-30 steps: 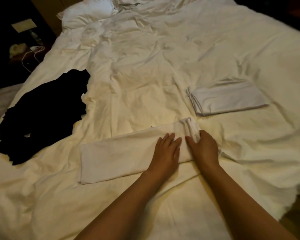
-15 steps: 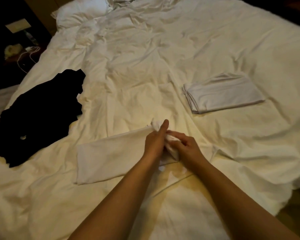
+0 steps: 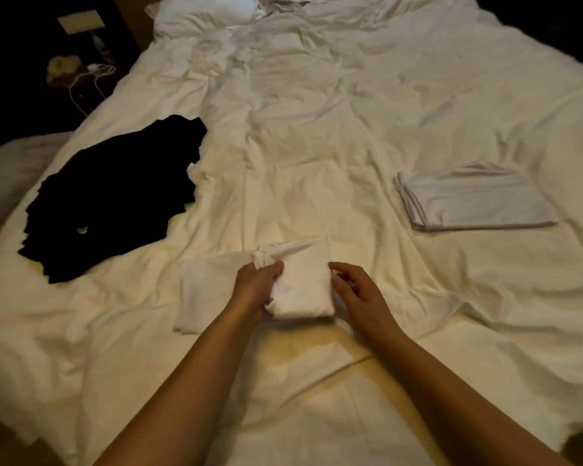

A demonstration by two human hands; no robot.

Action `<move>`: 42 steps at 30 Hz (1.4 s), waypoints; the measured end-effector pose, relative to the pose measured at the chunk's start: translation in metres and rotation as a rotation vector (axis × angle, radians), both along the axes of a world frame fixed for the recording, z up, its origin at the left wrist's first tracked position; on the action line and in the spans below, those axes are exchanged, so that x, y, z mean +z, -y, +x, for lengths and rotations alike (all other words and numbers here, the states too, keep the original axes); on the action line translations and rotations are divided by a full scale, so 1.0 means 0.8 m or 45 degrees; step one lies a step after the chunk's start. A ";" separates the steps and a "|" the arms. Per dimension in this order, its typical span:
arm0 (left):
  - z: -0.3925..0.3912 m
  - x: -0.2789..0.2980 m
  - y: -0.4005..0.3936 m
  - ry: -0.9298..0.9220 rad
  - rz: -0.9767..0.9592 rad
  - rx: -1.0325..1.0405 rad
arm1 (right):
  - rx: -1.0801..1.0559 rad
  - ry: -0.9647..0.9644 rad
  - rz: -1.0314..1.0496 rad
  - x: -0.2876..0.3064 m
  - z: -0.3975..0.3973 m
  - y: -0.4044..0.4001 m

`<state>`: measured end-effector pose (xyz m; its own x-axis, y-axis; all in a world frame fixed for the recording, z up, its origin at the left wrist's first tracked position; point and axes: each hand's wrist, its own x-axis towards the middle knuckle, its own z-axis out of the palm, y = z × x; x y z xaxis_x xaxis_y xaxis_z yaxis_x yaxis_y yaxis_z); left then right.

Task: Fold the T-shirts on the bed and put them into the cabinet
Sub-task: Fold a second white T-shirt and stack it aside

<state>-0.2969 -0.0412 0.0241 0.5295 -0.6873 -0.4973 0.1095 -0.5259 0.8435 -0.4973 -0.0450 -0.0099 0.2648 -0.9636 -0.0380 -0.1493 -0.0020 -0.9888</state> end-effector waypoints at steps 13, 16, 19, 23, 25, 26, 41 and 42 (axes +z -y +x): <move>0.140 -0.003 -0.058 0.482 -0.058 0.067 | 0.245 -0.536 -0.201 -0.009 0.106 -0.017; 0.153 -0.009 -0.066 0.527 -0.056 0.056 | 0.205 -0.547 -0.211 -0.012 0.119 -0.023; 0.157 -0.015 -0.070 0.681 -0.004 0.032 | 0.059 -0.513 -0.220 -0.007 0.125 -0.023; 0.161 -0.027 -0.070 0.809 0.054 0.034 | -0.079 -0.520 -0.028 0.006 0.133 -0.006; 0.167 -0.026 -0.072 0.617 0.039 0.073 | -0.129 -0.553 0.126 0.011 0.136 0.007; 0.169 -0.024 -0.073 0.531 0.080 0.062 | -0.133 -0.578 0.168 0.012 0.137 0.011; 0.153 -0.012 -0.072 -0.047 -0.086 0.056 | -0.036 -0.224 0.338 0.022 0.104 0.014; 0.146 -0.010 -0.069 -0.051 -0.113 0.040 | -0.054 -0.210 0.324 0.024 0.095 0.015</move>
<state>-0.1799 0.0140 0.0157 0.5324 -0.7129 -0.4564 0.1591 -0.4453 0.8811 -0.4212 -0.0570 0.0092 0.1944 -0.9276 -0.3191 -0.3026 0.2527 -0.9190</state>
